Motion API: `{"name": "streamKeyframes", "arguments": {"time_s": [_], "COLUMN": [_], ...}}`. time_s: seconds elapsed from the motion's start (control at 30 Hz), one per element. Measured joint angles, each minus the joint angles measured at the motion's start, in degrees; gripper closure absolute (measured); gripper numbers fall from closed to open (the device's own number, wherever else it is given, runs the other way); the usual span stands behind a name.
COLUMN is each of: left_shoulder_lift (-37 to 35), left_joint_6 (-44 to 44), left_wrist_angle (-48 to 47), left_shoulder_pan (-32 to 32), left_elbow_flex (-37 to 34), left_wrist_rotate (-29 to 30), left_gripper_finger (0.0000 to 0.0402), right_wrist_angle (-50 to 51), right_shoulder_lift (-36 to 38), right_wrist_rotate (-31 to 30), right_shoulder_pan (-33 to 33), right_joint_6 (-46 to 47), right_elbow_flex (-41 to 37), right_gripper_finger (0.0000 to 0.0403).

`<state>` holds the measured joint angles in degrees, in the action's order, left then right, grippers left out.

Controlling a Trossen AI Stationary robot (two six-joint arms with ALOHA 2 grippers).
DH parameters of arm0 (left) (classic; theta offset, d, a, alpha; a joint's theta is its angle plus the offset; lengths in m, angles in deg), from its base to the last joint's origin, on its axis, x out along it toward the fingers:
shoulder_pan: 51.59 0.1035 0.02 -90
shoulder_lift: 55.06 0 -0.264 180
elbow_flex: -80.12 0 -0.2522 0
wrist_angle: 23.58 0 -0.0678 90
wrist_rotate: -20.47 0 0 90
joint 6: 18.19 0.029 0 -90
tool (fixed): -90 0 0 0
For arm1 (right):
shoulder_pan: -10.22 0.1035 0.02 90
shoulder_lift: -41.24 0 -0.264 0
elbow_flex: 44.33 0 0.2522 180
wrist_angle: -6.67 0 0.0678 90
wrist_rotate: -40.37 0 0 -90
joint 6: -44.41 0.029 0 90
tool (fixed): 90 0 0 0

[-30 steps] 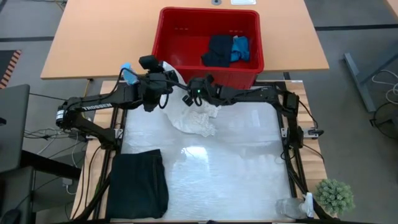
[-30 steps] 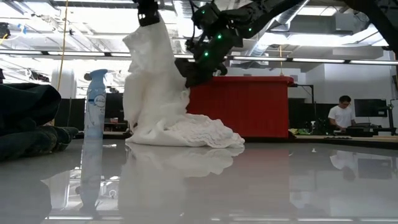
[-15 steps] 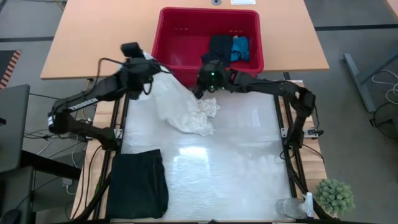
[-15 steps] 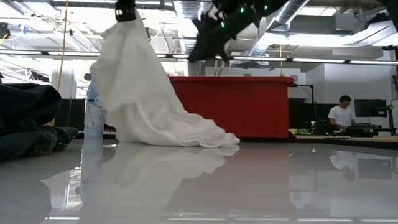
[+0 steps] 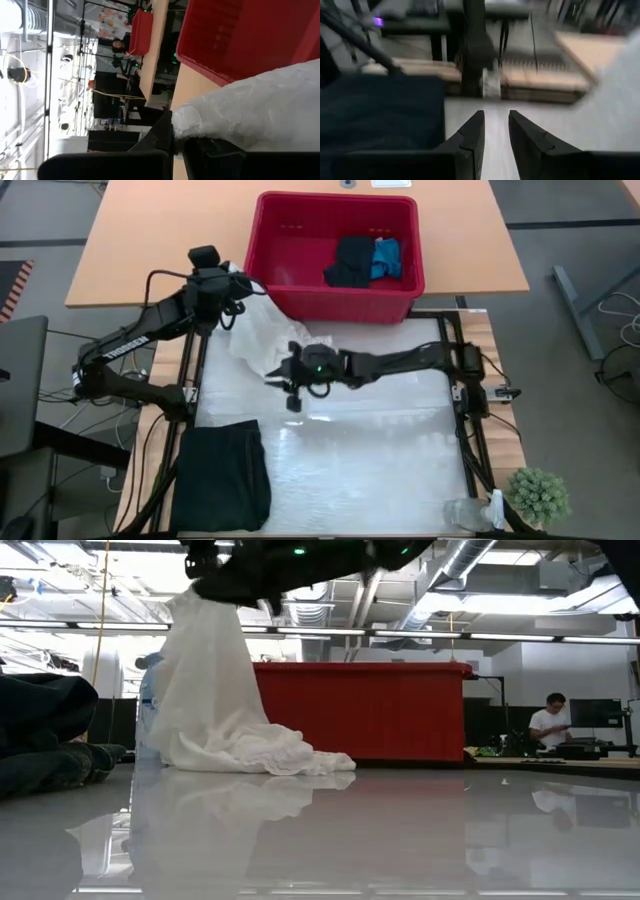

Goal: Fold Laundry from Bin
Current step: Fold the white dress from the red bin

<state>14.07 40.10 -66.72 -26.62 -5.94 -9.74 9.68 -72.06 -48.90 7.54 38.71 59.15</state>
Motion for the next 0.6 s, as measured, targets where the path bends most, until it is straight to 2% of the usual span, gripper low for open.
{"name": "streamKeyframes", "arguments": {"time_s": [0.07, 0.2, 0.33, 0.5, 0.6], "left_shoulder_lift": [0.41, 0.48, 0.63, 0.6, 0.27], "left_joint_6": [-0.05, -0.28, 0.61, 3.02, 3.39], "left_wrist_angle": [-0.07, -0.64, -1.43, -1.87, -2.07], "left_shoulder_pan": [0.18, 0.42, 0.42, 0.44, 0.42], "left_elbow_flex": [0.0, 0.0, 0.0, 0.0, 0.0], "left_wrist_rotate": [0.11, 0.32, 1.75, 5.51, 5.91], "left_gripper_finger": [0.0393, 0.0393, 0.0393, 0.0393, 0.0393], "right_wrist_angle": [-6.14, -5.67, 0.79, 12.85, 16.33], "right_shoulder_lift": [-3.25, -9.41, -15.11, -18.25, -19.19], "right_wrist_rotate": [0.78, 0.59, -3.47, -14.04, -14.93], "right_shoulder_pan": [0.33, -0.44, -1.72, -4.19, -6.38], "right_joint_6": [0.04, 2.06, 2.57, 2.62, 2.65], "right_elbow_flex": [1.83, 7.61, 14.46, 21.55, 23.38], "right_gripper_finger": [0.029, 0.029, 0.029, 0.0277, 0.0253]}}
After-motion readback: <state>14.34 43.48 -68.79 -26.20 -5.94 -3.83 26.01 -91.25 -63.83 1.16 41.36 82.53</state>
